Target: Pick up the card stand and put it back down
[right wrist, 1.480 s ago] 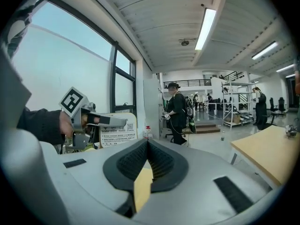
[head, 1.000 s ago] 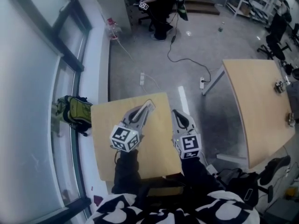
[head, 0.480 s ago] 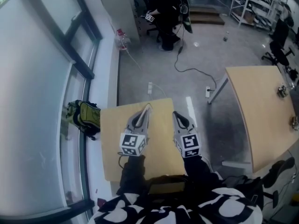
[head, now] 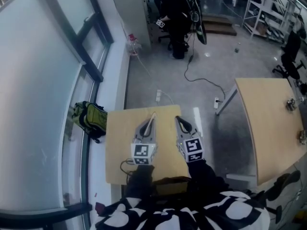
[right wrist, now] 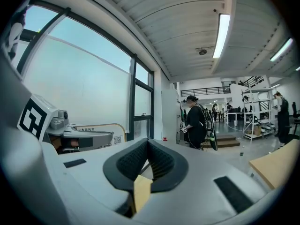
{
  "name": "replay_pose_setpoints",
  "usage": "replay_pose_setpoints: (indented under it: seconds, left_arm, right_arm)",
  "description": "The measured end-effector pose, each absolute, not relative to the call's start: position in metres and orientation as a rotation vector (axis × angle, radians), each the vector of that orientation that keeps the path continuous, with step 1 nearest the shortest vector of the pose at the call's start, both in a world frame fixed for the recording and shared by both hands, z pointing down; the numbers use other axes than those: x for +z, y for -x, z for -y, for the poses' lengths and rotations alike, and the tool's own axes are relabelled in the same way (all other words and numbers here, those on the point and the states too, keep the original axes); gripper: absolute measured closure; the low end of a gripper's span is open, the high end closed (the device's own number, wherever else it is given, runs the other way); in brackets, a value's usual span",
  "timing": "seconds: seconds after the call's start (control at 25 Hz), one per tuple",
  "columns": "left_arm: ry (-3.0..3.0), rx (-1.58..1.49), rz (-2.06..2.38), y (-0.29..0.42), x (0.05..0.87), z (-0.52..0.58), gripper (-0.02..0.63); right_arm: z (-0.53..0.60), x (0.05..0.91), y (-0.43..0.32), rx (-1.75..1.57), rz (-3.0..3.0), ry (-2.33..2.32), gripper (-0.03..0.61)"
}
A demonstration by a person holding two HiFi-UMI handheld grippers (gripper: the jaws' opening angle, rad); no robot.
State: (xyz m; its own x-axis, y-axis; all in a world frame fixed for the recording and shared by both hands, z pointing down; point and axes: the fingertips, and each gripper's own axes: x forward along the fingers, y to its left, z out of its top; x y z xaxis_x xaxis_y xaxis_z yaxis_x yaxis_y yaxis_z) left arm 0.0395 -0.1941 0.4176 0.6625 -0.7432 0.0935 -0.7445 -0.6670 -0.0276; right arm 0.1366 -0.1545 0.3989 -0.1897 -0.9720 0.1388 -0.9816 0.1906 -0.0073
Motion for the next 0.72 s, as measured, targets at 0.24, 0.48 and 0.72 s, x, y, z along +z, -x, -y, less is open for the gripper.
replay_pose_setpoints:
  seconds: [0.24,0.48,0.72]
  left_arm:
    - [-2.853,0.144,1.321,-0.032,0.413,0.189,0.595]
    - [-2.84,0.129,1.29,-0.033,0.412,0.185,0.595]
    - [-2.834,0.115,1.309,-0.031,0.406,0.182,0.595]
  right_arm:
    - [0.162,0.404,-0.127,0.139,2.364,-1.898,0.566]
    - [0.16,0.398,-0.116,0.139,2.399,-1.864,0.566]
    - [0.157,0.4,-0.114,0.137,2.401,-1.841,0.566]
